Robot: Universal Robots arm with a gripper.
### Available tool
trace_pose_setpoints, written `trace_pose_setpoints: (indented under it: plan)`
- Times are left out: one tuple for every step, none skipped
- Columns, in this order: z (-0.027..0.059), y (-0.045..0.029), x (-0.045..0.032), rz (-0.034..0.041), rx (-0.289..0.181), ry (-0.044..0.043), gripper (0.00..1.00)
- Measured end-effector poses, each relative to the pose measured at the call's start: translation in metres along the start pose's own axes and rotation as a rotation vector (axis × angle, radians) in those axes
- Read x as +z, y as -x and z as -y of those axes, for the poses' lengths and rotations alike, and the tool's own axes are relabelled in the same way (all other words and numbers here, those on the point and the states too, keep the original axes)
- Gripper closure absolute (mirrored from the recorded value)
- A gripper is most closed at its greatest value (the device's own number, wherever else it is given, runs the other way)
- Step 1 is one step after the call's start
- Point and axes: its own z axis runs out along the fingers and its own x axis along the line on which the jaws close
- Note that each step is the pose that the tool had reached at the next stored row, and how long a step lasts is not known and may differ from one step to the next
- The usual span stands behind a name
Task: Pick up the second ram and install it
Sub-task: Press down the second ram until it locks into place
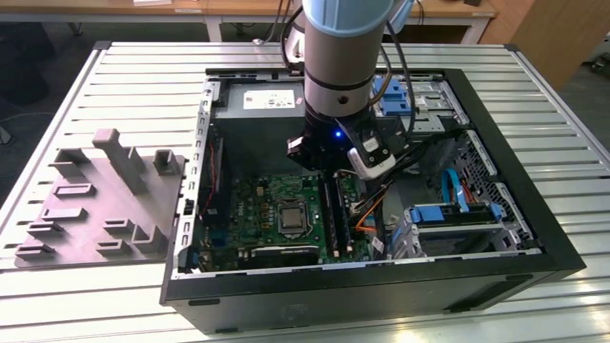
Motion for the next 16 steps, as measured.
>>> trace_pose_setpoints:
  plan:
    - [0.0,0.0,0.0006,0.0,0.0,0.0,0.9]
    - [-0.0001,-0.0001,0.0011,0.0,0.0,-0.0001,0.9]
    - [-0.0001,-0.0001,0.0018,0.0,0.0,0.0,0.9]
    - [-0.0001,-0.0002,0.0025,0.0,0.0,0.0001,0.9]
    - [-0.0001,-0.0002,0.0031,0.0,0.0,0.0001,0.9]
    - [-0.0001,-0.0002,0.0034,0.0,0.0,0.0,0.9]
    - [-0.0001,-0.0002,0.0034,-0.0001,0.0,-0.0001,0.9]
    - [-0.0001,-0.0002,0.0034,-0.0001,0.0,-0.0002,0.9]
    - [-0.0001,-0.0002,0.0035,-0.0001,0.0,0.0,0.9]
    - [-0.0001,-0.0002,0.0036,0.0,0.0,0.0001,0.9]
    - [-0.0001,-0.0002,0.0038,0.0,0.0,0.0002,0.9]
    - [-0.0002,-0.0002,0.004,0.0001,0.0,0.0003,0.9]
    - [-0.0004,-0.0002,0.0042,0.0001,0.0,0.0004,0.9]
    - [-0.0005,-0.0003,0.0044,0.0001,0.0,0.0003,0.9]
    - [-0.0006,-0.0003,0.0046,0.0001,0.0,0.0004,0.9]
    - [-0.0008,-0.0003,0.0048,0.0001,0.0,0.0004,0.9]
